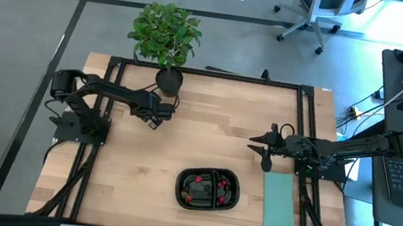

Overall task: Pick and placing Produce into tupperware
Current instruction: Put the left strawberry into the left side of the black container

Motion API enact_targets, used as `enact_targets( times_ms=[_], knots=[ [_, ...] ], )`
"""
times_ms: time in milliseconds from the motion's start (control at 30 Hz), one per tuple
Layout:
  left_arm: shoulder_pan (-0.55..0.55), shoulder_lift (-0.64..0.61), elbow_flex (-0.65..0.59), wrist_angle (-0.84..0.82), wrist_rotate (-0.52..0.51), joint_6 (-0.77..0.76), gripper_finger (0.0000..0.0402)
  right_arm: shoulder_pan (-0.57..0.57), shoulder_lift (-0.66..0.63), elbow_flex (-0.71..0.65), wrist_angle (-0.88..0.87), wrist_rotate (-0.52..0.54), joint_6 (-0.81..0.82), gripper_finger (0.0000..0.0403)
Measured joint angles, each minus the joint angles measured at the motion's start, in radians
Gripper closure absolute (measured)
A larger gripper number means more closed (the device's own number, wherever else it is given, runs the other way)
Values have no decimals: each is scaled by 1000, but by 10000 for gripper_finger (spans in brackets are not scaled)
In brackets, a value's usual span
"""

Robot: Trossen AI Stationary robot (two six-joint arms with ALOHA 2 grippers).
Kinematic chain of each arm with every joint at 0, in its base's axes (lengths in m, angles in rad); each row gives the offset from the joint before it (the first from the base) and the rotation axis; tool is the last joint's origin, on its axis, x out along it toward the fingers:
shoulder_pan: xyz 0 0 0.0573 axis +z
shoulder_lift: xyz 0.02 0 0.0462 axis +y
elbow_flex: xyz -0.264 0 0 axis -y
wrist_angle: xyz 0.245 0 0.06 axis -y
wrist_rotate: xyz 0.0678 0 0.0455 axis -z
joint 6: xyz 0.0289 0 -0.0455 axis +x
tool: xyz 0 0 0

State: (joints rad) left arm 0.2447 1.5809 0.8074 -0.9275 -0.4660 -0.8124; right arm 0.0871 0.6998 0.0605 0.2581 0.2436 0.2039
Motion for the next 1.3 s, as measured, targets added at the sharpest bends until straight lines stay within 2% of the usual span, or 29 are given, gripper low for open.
enact_targets(
  times_ms=[167, 433, 767, 867, 1167, 1300],
  knots=[
    [0, 5, 0, -1, -8, 8, 316, 0, 0, 0, 0, 0, -3, 265],
    [0, 5, 0, -2, -14, 50, 393, 0, 0, 0, 0, 0, -3, 265],
    [0, 5, 0, -2, 6, 64, 398, 0, 0, 0, 0, 0, -3, 265],
    [0, 5, 11, -7, 138, 127, 400, 0, 0, 0, 0, 0, -3, 265],
    [-36, 5, 159, -3, 731, 426, 401, 0, 0, 0, 0, 0, -3, 265],
    [-94, 5, 272, 10, 875, 532, 401, 0, 0, 0, 0, 0, -3, 265]
  ],
)
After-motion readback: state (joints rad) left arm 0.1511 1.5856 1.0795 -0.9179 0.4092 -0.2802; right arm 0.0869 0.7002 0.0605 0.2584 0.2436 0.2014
